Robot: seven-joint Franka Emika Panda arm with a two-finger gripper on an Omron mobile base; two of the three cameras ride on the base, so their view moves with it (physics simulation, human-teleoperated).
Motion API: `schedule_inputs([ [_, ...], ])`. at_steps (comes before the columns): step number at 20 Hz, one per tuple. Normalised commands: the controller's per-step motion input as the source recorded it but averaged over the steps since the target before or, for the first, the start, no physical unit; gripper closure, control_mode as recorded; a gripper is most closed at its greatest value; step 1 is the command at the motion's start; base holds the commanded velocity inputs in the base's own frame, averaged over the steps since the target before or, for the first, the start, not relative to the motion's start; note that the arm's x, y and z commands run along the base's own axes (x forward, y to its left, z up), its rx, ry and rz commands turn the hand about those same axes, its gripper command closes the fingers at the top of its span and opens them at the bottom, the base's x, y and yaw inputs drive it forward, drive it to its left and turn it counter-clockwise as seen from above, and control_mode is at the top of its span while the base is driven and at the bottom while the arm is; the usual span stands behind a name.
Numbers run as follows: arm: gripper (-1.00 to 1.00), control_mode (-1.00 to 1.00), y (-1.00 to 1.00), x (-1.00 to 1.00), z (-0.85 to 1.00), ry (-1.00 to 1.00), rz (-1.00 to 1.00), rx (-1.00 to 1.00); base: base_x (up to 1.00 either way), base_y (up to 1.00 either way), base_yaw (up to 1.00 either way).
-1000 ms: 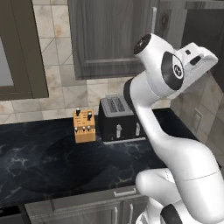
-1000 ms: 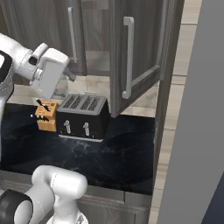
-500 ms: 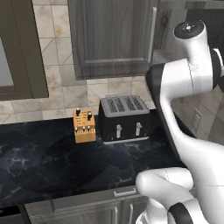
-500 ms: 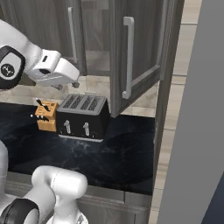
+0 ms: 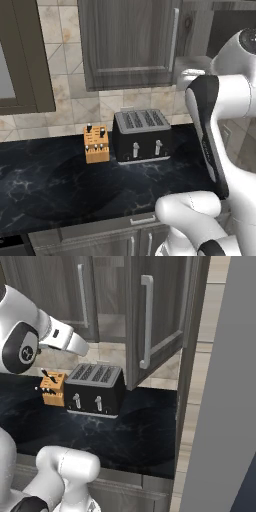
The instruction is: Open the cabinet. Pick the spray and place it next to the sink. Then close the cabinet.
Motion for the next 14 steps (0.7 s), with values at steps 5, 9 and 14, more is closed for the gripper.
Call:
schedule_inputs([
  [5,-1.0,-1.0,0.03,-0.28,0.27,-0.02,0.22,0.01,0.0,0.0,0.0],
  [9,-1.0,-1.0,0.08,-0.08,0.3,-0.02,0.34,0.02,0.0,0.0,0.0],
  [14,-1.0,-1.0,0.12,0.05,0.05,-0.01,0.27,0.0,0.0,0.0,0.0],
])
